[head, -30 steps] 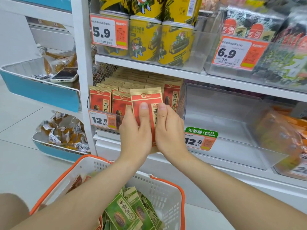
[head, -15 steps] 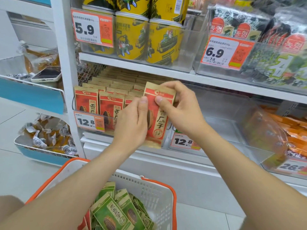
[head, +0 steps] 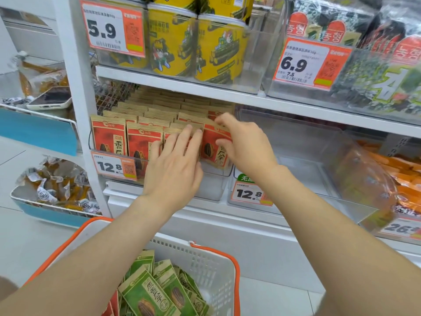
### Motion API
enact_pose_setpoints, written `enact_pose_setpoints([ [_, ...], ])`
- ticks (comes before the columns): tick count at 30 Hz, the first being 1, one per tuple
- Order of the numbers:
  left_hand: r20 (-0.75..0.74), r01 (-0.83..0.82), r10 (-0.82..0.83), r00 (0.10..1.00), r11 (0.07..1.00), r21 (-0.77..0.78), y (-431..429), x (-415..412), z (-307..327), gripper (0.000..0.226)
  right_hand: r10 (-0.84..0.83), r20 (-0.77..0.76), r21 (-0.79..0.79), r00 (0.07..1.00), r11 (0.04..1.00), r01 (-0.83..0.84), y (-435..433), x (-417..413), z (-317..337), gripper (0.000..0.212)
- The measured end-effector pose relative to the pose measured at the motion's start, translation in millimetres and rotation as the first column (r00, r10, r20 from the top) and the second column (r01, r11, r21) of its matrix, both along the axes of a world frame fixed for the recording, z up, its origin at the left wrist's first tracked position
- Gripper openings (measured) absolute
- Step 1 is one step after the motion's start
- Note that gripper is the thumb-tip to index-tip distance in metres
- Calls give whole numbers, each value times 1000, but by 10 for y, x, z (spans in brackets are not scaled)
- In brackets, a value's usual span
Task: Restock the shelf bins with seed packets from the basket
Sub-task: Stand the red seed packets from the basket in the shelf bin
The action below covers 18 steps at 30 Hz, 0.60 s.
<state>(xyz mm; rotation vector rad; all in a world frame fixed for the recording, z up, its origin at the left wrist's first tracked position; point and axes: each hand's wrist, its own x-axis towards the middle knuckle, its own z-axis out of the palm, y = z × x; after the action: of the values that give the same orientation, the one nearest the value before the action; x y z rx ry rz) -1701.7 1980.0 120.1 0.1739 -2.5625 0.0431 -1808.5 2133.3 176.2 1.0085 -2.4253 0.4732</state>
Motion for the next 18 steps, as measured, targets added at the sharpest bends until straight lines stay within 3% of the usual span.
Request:
enact_pose_setpoints([
  [2, 0, 7, -7, 1000, 1000, 3, -11, -2, 5, 66, -127, -83, 232, 988, 962, 143, -84, -17, 31, 24],
  [4, 6, 23, -23, 1000, 1000, 11, -28, -8, -13, 66, -232, -125, 325, 965, 909, 261, -189, -5, 91, 23],
  [10, 47, 97, -101, 994, 992, 80, -106, 24, -81, 59, -432, -146, 279, 890, 845, 456, -402, -165, 190, 32],
  [13, 66, 116, -122, 990, 989, 97, -158, 51, -115, 52, -414, -257, 291, 873, 829, 478, -496, -185, 178, 51],
  [15, 80, 128, -136, 988, 987, 93, -193, 66, -123, 51, -336, -284, 440, 898, 787, 433, -557, -145, 153, 50],
  [18, 95, 144, -152, 984, 985, 91, -228, 79, -129, 54, -230, -206, 696, 951, 649, 308, -620, -35, 45, 39],
])
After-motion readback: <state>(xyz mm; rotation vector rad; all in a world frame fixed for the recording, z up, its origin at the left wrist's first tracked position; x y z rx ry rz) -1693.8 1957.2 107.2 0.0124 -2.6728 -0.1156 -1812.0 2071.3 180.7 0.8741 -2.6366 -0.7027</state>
